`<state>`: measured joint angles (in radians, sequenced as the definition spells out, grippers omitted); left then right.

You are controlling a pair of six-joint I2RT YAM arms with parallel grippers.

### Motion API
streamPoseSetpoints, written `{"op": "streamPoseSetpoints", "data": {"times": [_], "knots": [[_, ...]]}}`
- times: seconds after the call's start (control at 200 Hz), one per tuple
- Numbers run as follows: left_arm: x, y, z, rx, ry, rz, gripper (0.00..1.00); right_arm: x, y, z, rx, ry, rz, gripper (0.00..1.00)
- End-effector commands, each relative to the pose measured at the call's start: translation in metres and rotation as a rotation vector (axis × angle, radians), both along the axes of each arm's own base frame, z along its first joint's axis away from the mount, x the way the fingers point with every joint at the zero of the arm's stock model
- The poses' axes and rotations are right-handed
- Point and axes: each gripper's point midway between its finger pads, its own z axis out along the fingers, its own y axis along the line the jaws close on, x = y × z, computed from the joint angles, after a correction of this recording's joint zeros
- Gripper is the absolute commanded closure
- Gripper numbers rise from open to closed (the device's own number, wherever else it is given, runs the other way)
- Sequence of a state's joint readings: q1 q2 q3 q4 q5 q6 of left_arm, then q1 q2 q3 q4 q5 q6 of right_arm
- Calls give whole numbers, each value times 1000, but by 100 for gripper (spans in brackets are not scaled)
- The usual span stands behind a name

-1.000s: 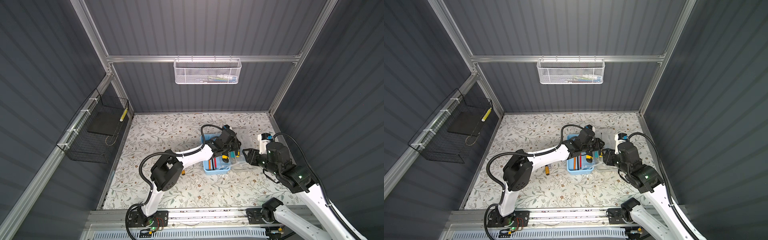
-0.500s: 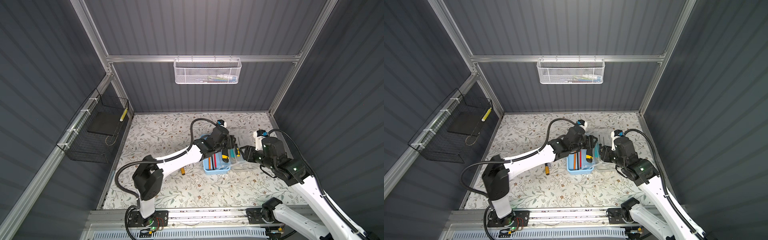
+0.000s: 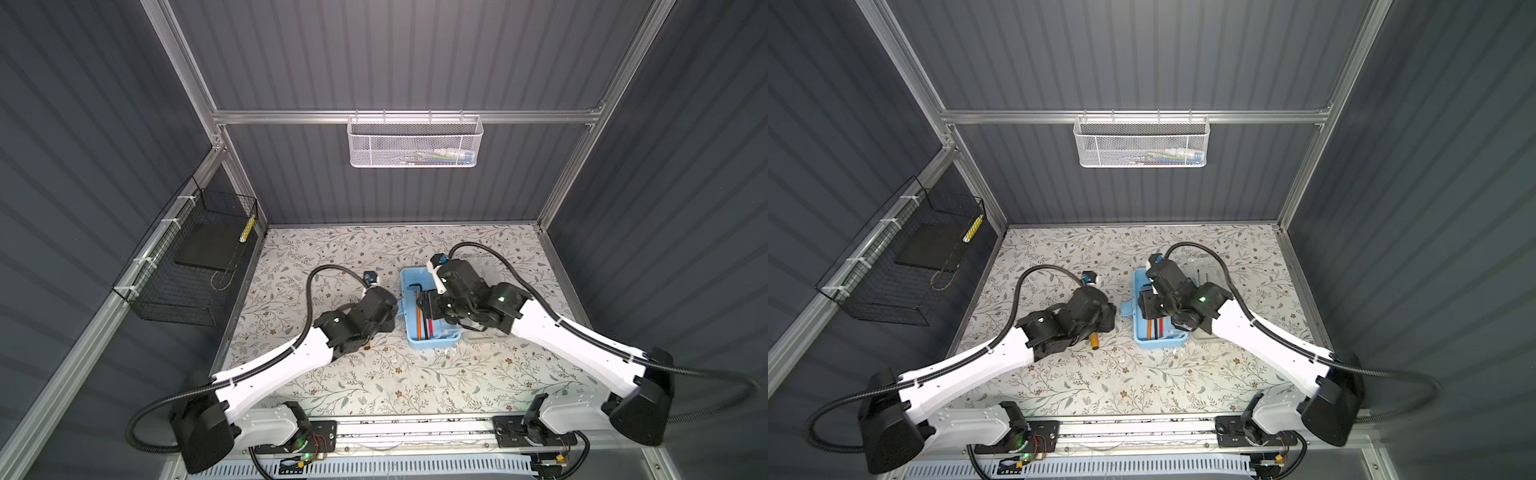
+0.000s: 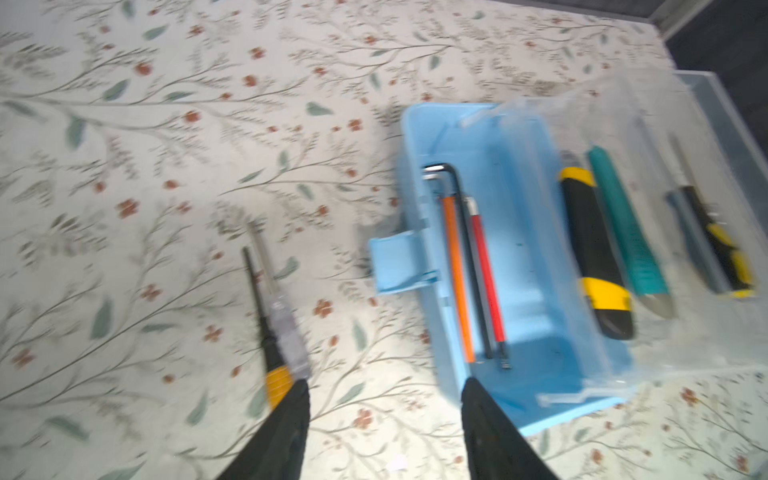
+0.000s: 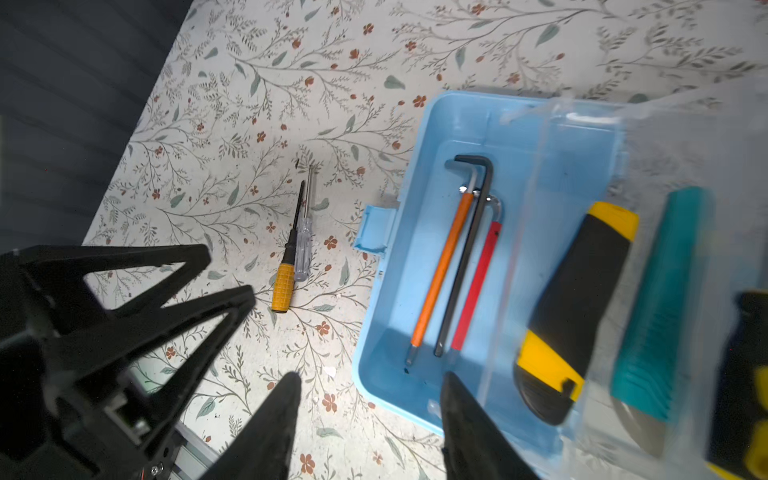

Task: Pack the tool kit
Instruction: 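Withdraw left gripper from the box while right gripper moves to the clear screwdriver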

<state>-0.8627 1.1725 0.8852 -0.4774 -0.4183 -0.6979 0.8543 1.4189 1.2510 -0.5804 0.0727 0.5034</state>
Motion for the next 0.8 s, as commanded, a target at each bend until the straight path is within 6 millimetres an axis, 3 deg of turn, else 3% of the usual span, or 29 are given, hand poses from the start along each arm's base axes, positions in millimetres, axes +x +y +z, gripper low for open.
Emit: {"op": "streamPoseSetpoints", "data": {"times": [0.0,0.115,0.265,0.39,0.635,0.795], "knots": [[-10,36,-28,-74,66,122,42,5,35,-7,3,8,73,47],[-17,62,-49,-125,105,198,43,11,64,-26,-16,47,115,50],[-20,80,-74,-194,175,232,45,14,97,-53,-45,109,176,53],[-18,93,-83,-198,196,259,46,14,119,-78,-75,153,212,53],[-10,94,-101,-267,225,277,48,21,150,-130,-172,206,239,54],[-7,93,-104,-302,222,285,50,27,155,-148,-229,206,219,65]]}}
